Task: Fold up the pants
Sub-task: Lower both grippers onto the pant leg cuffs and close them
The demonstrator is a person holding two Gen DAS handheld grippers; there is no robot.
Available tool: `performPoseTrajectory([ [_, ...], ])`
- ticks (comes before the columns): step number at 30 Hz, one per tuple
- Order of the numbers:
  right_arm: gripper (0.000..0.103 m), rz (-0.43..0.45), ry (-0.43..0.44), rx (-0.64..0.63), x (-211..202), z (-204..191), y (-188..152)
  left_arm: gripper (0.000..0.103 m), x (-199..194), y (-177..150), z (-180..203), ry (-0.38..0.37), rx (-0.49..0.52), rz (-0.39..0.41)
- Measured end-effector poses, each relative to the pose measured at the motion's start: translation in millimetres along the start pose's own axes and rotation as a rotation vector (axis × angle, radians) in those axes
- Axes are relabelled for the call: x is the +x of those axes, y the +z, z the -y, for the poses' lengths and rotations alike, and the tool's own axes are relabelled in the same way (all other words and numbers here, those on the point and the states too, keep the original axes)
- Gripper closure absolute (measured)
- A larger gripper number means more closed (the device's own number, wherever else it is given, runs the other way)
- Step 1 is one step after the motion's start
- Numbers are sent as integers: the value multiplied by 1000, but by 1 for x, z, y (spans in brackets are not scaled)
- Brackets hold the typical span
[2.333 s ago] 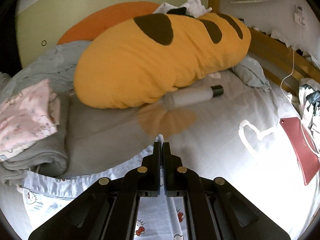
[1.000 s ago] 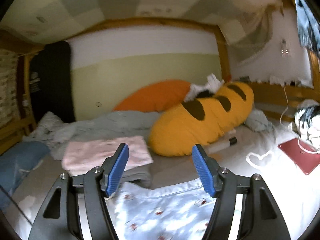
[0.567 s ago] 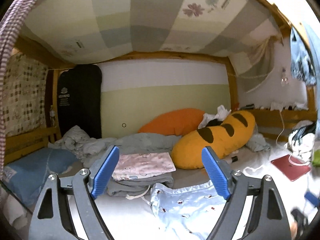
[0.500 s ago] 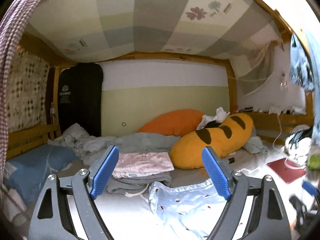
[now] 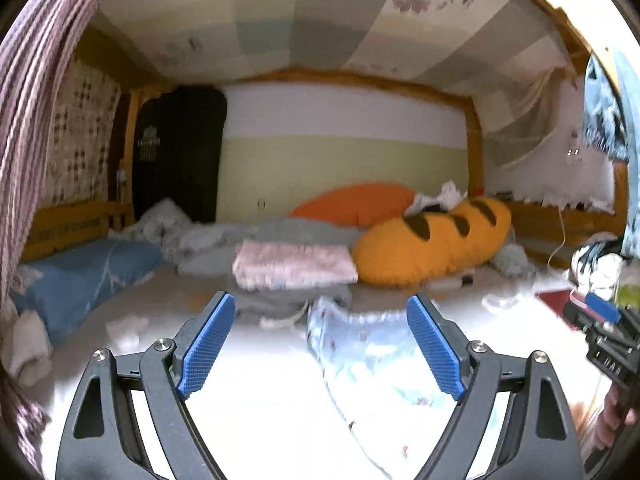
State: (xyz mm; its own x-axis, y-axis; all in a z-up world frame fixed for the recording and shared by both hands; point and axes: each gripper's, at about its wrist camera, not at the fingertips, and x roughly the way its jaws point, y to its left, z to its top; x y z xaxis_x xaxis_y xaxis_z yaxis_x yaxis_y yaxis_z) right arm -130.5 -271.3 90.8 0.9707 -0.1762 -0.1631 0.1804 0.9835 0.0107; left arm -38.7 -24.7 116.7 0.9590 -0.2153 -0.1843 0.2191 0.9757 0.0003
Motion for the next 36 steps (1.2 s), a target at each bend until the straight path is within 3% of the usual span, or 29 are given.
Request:
performPoseTrajectory([
  [4, 41, -57, 11, -3, 13, 0, -15, 19, 26, -30, -3, -4, -15, -122],
  [7, 41, -154, 46, 45, 33, 5, -30, 22, 46, -54, -2, -23, -29, -231],
  [11, 41, -328, 121, 165, 68, 22, -48, 32, 72, -82, -5, -111, -127, -403],
  [16, 42, -449, 179, 230, 92, 27, -66, 46, 95, -109, -2, -207, -209, -554],
  [18, 47, -499, 232, 254, 99, 23, -74, 60, 104, -118, -2, -254, -270, -617],
  [20, 48, -538, 276, 274, 103, 18, -79, 62, 110, -128, -2, -298, -336, -671],
  [25, 56, -641, 335, 332, 118, 14, -97, 67, 114, -131, 6, -330, -359, -665],
  [26, 57, -660, 332, 345, 121, 16, -100, 73, 114, -131, 8, -336, -356, -660],
  [28, 71, -685, 321, 362, 126, 19, -104, 100, 115, -130, 11, -338, -340, -663],
  [29, 79, -697, 317, 365, 127, 22, -106, 102, 114, -130, 12, -336, -327, -663],
  [30, 97, -706, 307, 361, 129, 23, -107, 102, 113, -130, 11, -324, -317, -651],
  [36, 101, -637, 217, 315, 119, 28, -97, 102, 97, -117, 7, -237, -241, -586],
])
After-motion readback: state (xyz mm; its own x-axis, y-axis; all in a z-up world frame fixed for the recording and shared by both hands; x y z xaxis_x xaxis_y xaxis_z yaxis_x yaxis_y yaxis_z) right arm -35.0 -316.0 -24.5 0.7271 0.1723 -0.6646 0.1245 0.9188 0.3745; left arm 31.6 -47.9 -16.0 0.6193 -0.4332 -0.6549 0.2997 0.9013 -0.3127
